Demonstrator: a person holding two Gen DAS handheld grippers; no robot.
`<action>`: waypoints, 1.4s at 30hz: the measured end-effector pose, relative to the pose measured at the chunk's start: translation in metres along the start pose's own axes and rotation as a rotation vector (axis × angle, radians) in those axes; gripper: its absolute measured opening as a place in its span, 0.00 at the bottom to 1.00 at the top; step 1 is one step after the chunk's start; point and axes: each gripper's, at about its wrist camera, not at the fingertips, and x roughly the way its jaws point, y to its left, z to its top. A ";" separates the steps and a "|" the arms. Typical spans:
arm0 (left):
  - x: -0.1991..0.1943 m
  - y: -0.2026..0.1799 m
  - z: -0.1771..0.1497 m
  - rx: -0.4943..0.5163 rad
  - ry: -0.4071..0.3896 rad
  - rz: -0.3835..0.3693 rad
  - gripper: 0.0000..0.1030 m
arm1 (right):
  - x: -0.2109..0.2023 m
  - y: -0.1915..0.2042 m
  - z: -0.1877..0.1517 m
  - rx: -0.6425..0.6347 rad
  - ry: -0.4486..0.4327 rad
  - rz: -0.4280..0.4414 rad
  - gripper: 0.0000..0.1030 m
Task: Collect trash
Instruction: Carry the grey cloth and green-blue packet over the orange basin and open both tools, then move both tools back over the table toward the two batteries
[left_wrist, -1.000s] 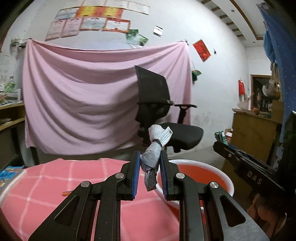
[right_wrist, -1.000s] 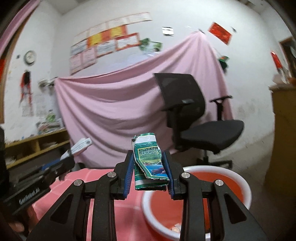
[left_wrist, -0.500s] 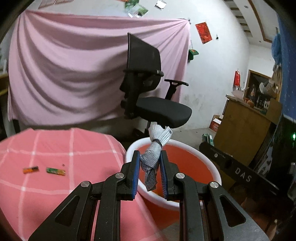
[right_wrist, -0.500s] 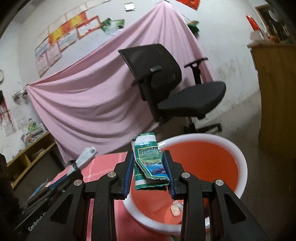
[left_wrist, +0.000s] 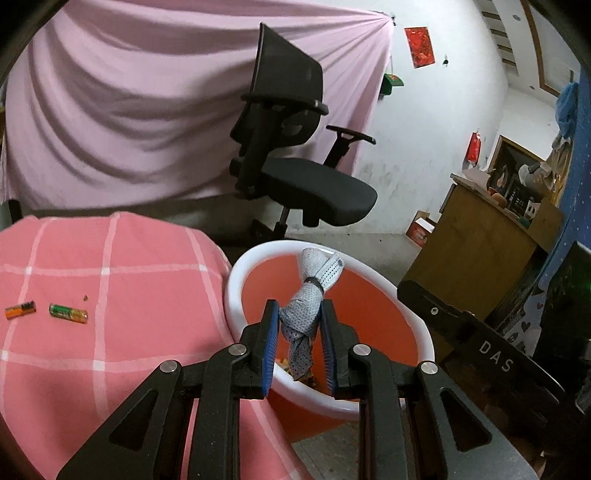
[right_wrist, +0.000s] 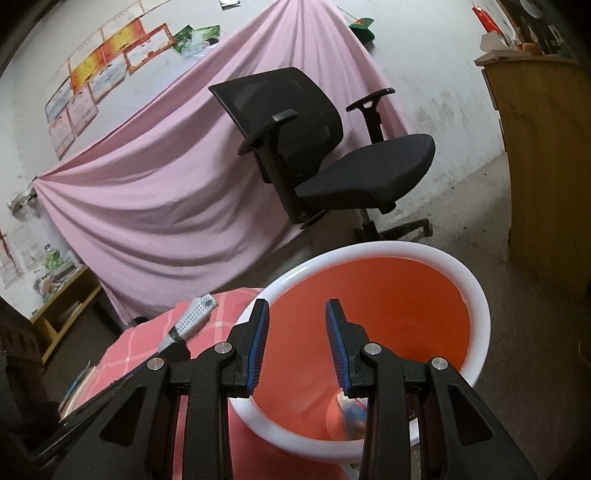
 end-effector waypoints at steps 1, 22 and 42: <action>0.000 0.001 0.000 -0.006 0.004 -0.002 0.26 | 0.000 0.000 0.000 0.001 0.001 -0.001 0.30; -0.072 0.034 0.003 0.001 -0.110 0.171 0.32 | -0.003 0.028 -0.003 -0.071 -0.041 0.033 0.42; -0.215 0.116 -0.035 -0.019 -0.505 0.502 0.95 | -0.026 0.143 -0.042 -0.367 -0.305 0.213 1.00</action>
